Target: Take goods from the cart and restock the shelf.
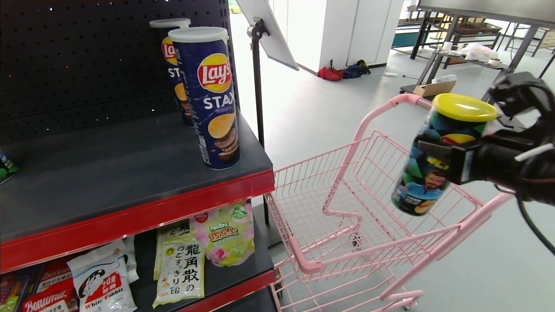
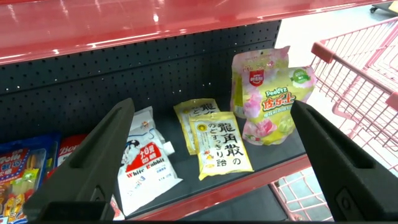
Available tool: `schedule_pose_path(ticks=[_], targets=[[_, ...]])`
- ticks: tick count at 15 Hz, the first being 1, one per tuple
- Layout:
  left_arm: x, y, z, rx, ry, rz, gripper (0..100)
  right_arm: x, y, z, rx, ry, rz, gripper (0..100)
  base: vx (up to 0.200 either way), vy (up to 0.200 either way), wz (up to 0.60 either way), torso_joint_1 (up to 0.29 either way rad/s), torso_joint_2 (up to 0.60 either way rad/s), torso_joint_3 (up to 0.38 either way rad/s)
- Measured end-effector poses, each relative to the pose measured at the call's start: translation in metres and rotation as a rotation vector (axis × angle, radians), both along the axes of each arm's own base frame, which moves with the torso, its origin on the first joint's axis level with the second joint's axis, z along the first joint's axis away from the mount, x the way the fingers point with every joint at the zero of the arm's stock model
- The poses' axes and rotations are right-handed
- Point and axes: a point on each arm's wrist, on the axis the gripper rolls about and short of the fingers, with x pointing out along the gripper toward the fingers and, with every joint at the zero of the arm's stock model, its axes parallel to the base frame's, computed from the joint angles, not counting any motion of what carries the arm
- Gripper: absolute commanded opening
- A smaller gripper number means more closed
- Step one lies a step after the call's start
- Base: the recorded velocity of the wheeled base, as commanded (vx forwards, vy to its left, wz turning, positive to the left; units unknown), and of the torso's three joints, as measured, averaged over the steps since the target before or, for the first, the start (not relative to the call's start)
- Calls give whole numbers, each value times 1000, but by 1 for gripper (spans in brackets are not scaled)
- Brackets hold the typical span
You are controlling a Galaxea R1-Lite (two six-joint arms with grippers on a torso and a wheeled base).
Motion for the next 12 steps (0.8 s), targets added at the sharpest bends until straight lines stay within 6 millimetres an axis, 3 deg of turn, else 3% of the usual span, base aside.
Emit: schedule_pose_path(ticks=[3,6,12], targets=[[0,0,0,0,0,-1,100,-54,-30,-5,-38,-5,-93,0,0,0,0,0,0,0],[0,0,0,0,0,-1,100,-95,-54,-23,-65,19,-178,0,0,0,0,0,0,0],[0,0,0,-5,1,-1,100,-158,-72,-53,-51,16,-171,0,0,0,0,0,0,0]])
